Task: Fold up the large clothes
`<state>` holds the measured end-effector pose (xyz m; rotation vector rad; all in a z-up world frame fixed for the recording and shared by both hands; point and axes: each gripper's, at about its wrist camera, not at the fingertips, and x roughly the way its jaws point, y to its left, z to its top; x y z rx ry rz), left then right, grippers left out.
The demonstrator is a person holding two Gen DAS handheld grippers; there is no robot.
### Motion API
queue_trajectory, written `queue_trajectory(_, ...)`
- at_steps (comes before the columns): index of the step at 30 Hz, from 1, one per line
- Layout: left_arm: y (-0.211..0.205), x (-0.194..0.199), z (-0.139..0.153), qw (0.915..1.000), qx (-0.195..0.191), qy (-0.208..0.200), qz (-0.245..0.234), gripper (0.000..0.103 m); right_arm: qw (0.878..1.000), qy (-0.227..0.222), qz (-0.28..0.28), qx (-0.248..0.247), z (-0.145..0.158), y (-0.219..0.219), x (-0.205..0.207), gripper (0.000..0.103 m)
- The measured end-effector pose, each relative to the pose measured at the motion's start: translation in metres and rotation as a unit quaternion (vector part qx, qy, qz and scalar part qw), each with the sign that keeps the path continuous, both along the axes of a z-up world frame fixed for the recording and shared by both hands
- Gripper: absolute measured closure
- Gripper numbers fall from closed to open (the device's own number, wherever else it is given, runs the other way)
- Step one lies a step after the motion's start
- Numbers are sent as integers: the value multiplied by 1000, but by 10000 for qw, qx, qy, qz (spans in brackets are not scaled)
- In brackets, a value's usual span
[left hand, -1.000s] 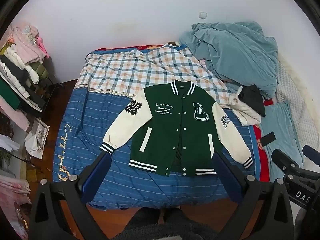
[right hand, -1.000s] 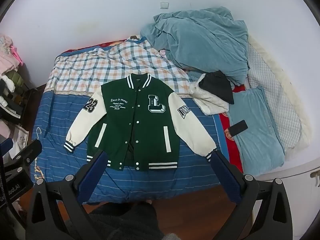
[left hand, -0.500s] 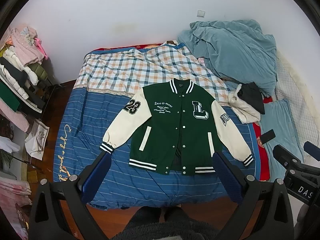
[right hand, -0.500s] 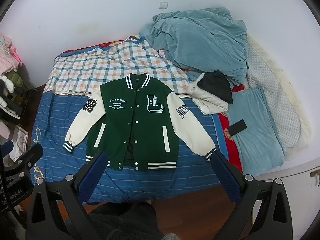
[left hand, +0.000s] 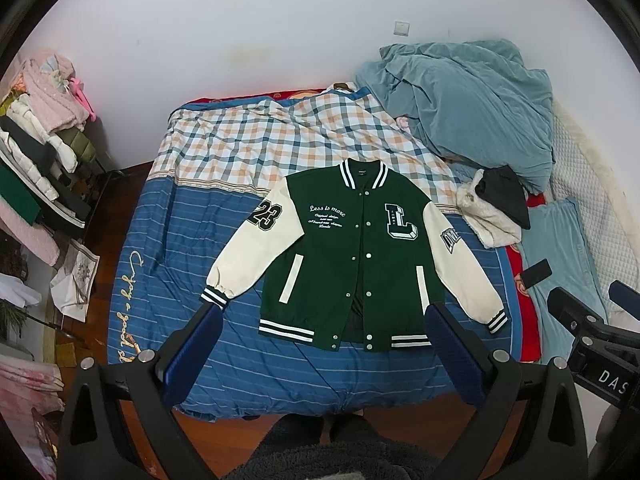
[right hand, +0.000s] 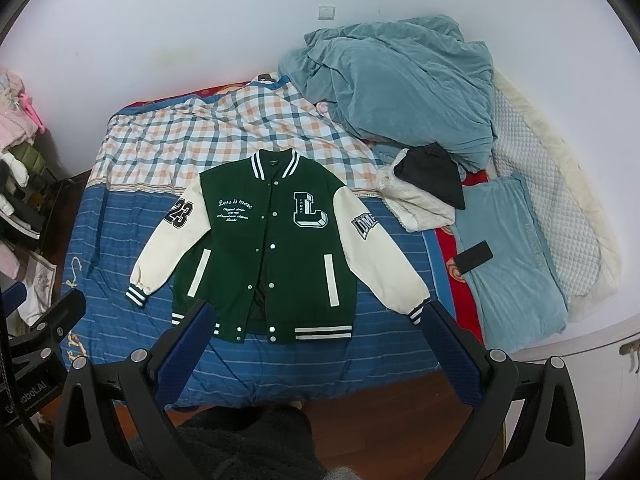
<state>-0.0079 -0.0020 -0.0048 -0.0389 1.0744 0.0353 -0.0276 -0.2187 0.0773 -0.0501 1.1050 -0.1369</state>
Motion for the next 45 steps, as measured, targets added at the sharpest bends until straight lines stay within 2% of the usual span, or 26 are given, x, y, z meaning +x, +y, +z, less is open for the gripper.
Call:
queue_trajectory(21,-4,-1,0,10000,36,-42,-11,0,10000,-11,-1,14,2,2,-4,0)
queue_trajectory(25,-4,10,14,10000,46,-60,-26,0,10000,-23,-6,14,4,2,-5,0)
queue_trajectory(45,-2,11,19,9999,44,-95,-40,0,10000,-54,-16,16,7,5,-6,0)
